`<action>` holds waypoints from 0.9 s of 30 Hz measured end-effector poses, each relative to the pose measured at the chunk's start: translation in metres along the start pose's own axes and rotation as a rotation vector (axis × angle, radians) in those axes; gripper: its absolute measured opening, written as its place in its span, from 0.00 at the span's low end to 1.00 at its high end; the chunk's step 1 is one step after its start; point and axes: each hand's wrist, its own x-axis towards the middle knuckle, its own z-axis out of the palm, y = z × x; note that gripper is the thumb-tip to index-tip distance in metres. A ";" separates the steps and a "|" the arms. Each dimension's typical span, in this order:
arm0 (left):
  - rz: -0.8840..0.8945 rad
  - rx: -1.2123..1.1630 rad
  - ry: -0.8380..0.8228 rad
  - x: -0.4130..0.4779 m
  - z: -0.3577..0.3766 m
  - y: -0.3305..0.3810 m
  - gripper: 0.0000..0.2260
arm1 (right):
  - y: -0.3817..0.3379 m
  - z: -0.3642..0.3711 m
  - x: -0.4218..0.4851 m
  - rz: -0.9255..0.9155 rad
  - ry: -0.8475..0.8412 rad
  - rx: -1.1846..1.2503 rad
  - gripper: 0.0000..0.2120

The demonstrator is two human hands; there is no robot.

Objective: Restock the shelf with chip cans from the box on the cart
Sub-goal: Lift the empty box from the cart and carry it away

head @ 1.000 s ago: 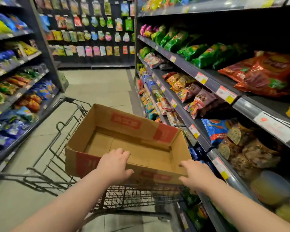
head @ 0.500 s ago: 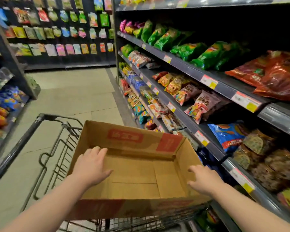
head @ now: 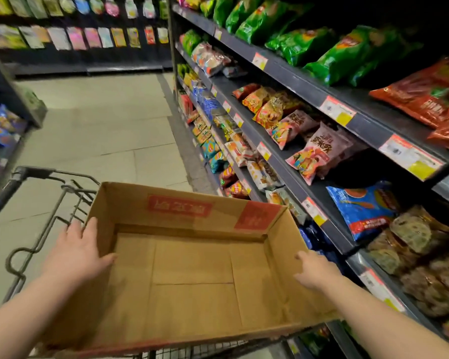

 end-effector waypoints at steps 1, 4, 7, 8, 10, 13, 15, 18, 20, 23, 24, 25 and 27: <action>-0.042 -0.017 -0.017 0.003 0.002 -0.001 0.47 | 0.002 0.000 0.009 -0.001 -0.010 0.003 0.26; -0.158 -0.110 -0.037 0.011 0.007 0.000 0.48 | 0.008 0.001 0.035 -0.012 -0.044 0.007 0.26; -0.239 -0.194 -0.043 0.019 0.011 -0.001 0.49 | 0.015 0.006 0.057 -0.016 -0.081 0.015 0.27; -0.263 -0.218 -0.042 0.022 0.014 -0.002 0.49 | 0.018 0.008 0.062 -0.010 -0.092 0.021 0.28; -0.297 -0.226 -0.034 0.026 0.020 -0.005 0.49 | 0.022 0.010 0.074 0.015 -0.100 0.045 0.29; -0.338 -0.206 -0.028 0.028 0.027 -0.007 0.48 | 0.025 0.012 0.089 0.066 -0.074 0.143 0.33; -0.346 -0.208 -0.009 0.027 0.028 -0.005 0.47 | 0.026 0.017 0.101 0.067 -0.050 0.258 0.39; -0.371 -0.202 0.006 0.025 0.029 -0.002 0.45 | 0.027 0.024 0.114 0.081 -0.058 0.363 0.42; -0.392 -0.190 0.009 0.024 0.033 -0.005 0.45 | 0.027 0.027 0.118 0.105 -0.052 0.406 0.43; -0.411 -0.174 0.017 0.025 0.035 -0.007 0.46 | 0.029 0.032 0.126 0.151 -0.061 0.508 0.43; -0.416 -0.172 0.015 0.025 0.035 -0.007 0.45 | 0.030 0.032 0.128 0.170 -0.066 0.538 0.42; -0.422 -0.165 0.014 0.025 0.035 -0.006 0.44 | 0.030 0.032 0.130 0.186 -0.073 0.556 0.40; -0.430 -0.155 0.011 0.025 0.033 -0.003 0.43 | 0.028 0.031 0.132 0.210 -0.087 0.566 0.37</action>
